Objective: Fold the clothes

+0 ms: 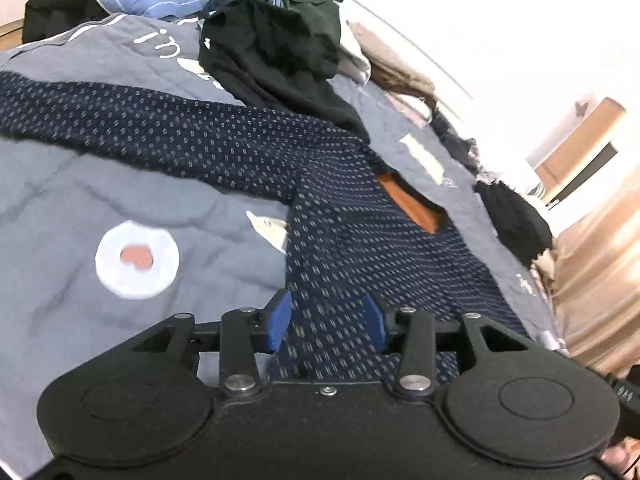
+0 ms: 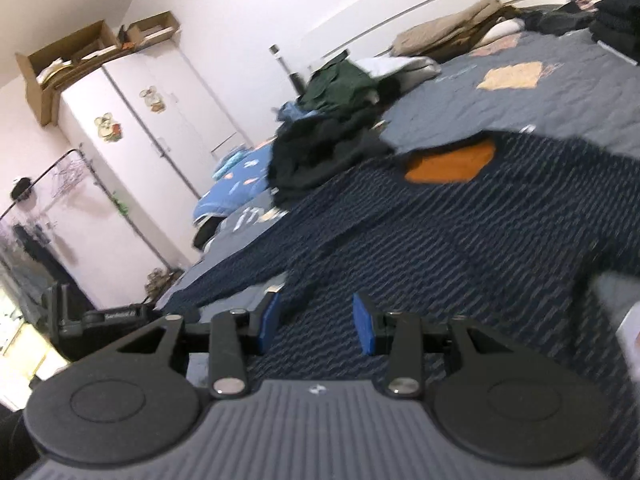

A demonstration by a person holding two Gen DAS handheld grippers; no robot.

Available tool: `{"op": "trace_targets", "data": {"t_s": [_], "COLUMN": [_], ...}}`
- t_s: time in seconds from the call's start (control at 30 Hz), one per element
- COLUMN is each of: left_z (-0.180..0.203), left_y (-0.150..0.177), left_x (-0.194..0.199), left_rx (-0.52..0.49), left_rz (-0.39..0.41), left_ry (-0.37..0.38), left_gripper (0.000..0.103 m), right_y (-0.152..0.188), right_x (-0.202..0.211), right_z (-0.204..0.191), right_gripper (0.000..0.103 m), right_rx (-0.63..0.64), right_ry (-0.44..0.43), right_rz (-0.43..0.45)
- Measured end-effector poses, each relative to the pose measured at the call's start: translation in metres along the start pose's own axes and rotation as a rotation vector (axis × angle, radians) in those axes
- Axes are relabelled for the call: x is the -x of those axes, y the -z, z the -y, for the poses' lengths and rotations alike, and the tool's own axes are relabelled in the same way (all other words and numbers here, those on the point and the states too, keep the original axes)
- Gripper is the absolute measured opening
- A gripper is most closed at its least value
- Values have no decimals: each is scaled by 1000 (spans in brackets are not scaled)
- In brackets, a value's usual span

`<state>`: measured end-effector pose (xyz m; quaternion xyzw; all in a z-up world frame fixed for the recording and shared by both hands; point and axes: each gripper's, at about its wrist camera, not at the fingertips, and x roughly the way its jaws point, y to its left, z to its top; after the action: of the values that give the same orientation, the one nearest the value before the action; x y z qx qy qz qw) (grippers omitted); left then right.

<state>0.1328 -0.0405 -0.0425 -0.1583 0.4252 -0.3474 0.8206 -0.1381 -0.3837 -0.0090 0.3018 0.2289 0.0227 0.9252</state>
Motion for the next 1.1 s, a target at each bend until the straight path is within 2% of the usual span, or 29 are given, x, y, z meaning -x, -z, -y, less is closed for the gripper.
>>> {"op": "trace_targets", "data": {"t_s": [0.1, 0.23, 0.3, 0.43, 0.6, 0.67, 0.83, 1.0, 1.1], "left_z": [-2, -2, -5, -8, -13, -19, -33, -27, -19], "left_y": [19, 35, 44, 66, 80, 82, 85, 103, 116], "left_x": [20, 33, 43, 59, 77, 83, 92, 91, 86], "left_rx": [25, -29, -26, -85, -150, -147, -144, -253, -358], "left_rz": [16, 5, 27, 34, 34, 38, 17, -27, -75], "left_ry": [5, -89, -96, -150, -190, -206, -229, -263, -269], "left_gripper": [41, 42, 51, 51, 52, 56, 57, 57, 57], "right_y": [26, 54, 66, 92, 108, 113, 133, 148, 158], "right_x": [-1, -4, -6, -17, -28, -30, -36, -52, -56], "right_z": [-20, -42, -47, -63, -93, -101, -122, -138, -144], "right_gripper": [40, 40, 40, 40, 40, 40, 40, 40, 40], "right_rx": [18, 69, 60, 63, 147, 187, 323, 413, 476], "right_ry": [-20, -8, -4, -13, -51, -64, -68, -96, -87], "right_rz": [-33, -90, -113, -178, -229, -241, -273, -286, -303]}}
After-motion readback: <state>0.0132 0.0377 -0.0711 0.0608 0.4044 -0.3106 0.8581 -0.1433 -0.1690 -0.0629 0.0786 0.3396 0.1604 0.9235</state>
